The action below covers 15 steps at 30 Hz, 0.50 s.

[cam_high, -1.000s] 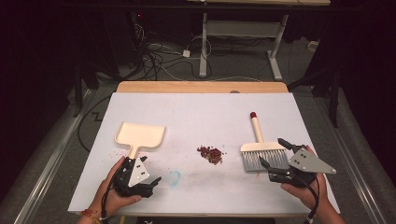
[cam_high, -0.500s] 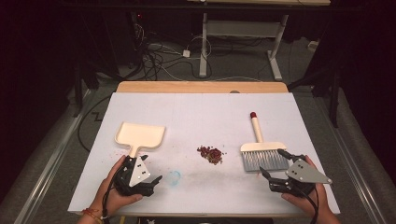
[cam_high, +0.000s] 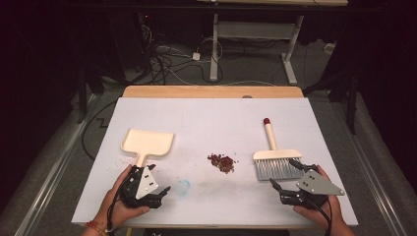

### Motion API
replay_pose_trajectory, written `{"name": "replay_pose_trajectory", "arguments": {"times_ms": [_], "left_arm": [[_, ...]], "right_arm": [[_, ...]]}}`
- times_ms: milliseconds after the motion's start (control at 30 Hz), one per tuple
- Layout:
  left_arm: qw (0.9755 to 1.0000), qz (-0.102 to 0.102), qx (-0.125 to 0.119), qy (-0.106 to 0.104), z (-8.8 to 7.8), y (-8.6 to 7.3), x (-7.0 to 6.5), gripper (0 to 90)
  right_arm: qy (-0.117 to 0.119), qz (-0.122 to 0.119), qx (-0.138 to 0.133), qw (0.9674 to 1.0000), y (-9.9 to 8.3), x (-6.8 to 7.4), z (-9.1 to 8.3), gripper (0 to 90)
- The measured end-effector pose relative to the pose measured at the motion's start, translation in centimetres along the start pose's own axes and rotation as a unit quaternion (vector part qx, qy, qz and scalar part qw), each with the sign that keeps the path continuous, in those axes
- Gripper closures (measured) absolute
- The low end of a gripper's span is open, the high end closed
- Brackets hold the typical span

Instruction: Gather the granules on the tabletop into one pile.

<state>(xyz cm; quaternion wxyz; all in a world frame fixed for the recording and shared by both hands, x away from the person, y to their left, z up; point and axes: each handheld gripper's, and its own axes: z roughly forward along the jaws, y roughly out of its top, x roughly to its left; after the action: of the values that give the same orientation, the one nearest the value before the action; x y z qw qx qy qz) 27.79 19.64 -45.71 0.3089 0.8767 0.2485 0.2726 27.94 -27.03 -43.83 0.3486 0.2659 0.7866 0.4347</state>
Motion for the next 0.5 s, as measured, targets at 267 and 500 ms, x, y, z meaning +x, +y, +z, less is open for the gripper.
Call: {"name": "replay_pose_trajectory", "arguments": {"times_ms": [267,500], "left_arm": [[1.0000,-0.003,-0.006,0.002,-0.23,-0.04,-0.03,17.5],[1.0000,-0.001,-0.002,0.001,-0.03,0.01,-0.07,17.5]], "right_arm": [[-0.002,-0.012,-0.002,0.9999,0.33,0.54,0.00,18.7],[-0.002,-0.012,0.000,0.9999,0.21,0.44,0.05,18.7]]}}
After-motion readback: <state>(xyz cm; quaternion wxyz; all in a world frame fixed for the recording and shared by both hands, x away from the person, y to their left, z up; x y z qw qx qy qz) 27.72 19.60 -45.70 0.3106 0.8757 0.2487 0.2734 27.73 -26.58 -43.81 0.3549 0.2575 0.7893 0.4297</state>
